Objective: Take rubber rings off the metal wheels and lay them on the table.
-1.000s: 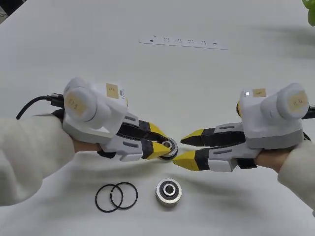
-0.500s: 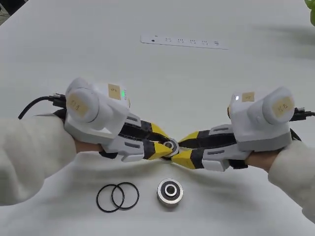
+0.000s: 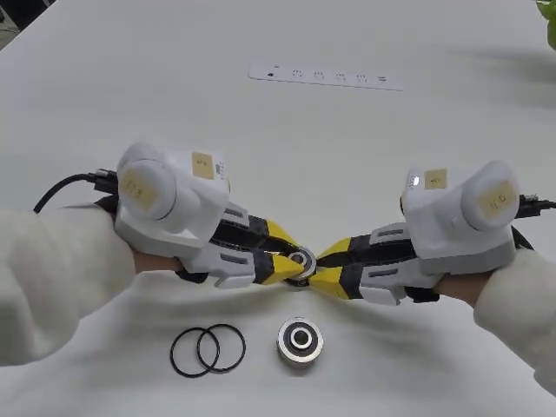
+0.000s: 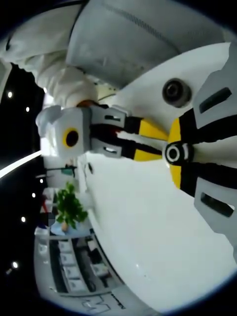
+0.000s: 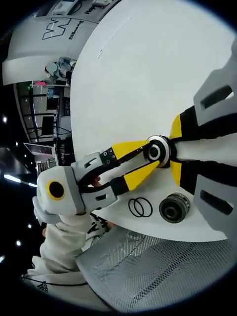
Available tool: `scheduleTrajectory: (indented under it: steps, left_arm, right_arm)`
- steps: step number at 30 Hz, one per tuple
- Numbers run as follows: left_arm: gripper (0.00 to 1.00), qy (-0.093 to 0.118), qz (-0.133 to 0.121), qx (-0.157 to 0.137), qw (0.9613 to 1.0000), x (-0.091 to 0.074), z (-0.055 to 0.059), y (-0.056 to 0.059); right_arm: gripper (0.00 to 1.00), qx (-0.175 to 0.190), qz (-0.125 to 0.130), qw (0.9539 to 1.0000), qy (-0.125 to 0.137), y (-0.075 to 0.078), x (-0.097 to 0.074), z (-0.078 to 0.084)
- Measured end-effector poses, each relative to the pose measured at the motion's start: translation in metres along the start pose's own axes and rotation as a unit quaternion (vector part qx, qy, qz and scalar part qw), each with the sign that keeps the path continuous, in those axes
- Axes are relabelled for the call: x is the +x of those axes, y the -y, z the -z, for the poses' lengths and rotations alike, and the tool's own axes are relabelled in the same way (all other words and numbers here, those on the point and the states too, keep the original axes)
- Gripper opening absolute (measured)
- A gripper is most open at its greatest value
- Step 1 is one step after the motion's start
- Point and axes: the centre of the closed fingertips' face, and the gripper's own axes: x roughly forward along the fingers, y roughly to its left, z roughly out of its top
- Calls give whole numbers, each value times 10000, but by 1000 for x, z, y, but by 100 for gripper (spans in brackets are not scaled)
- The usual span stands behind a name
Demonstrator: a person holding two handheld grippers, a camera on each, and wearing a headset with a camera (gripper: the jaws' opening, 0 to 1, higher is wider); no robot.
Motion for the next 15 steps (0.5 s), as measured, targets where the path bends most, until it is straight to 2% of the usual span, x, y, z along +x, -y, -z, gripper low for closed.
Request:
scheduleTrajectory:
  steps: [4,15]
  left_arm:
    - [14,-18,-16,53,10000,0,0,0]
    - [14,-45,-47,132,9999,0,1,-1]
  right_arm:
    - [6,-123,22,9999,-53,0,-1,1]
    - [2,-135,79,9998,-122,1,-1,2]
